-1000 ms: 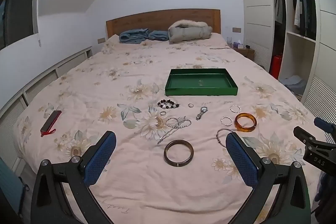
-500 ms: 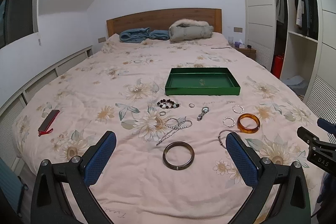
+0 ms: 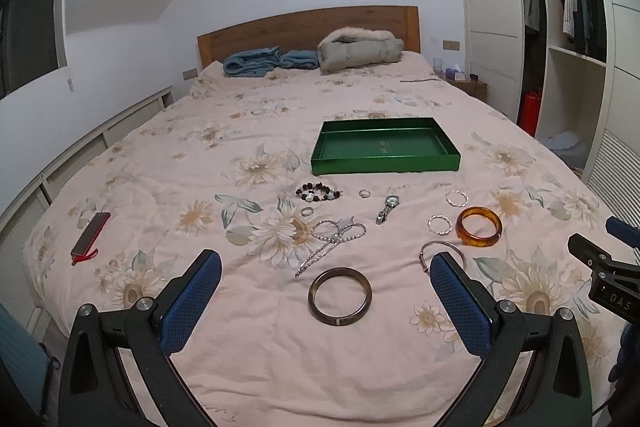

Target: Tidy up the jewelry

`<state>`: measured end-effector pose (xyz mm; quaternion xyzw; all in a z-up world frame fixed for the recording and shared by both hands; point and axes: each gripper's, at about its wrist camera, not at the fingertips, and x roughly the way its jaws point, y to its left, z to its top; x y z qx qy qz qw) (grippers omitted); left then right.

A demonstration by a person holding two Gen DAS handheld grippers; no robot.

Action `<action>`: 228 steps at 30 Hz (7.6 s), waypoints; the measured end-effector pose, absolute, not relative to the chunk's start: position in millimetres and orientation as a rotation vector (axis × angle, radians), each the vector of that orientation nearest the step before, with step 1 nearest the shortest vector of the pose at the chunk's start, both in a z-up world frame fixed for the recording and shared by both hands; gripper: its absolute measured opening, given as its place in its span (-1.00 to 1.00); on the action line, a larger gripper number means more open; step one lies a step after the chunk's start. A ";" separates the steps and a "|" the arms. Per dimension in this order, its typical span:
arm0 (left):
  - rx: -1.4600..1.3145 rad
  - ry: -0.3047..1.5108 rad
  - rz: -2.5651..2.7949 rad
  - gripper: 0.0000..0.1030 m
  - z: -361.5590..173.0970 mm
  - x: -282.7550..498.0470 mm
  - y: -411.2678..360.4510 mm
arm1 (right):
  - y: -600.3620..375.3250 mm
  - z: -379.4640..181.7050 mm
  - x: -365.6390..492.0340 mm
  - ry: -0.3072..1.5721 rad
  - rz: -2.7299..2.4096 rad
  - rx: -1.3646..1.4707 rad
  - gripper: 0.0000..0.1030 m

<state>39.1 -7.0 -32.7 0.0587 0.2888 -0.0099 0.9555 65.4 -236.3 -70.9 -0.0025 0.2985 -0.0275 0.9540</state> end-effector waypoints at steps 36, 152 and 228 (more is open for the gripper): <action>0.094 0.684 -0.049 0.99 -66.5 78.0 -7.1 | -230.3 -95.9 92.9 0.672 -0.004 0.021 0.56; 0.141 0.710 -0.150 -0.84 -53.4 168.2 -10.4 | -211.8 -32.1 171.9 0.599 0.130 -0.093 -0.91; 0.015 0.441 -0.044 0.49 100.0 80.3 107.4 | -268.6 99.5 61.8 0.386 0.123 0.034 -0.37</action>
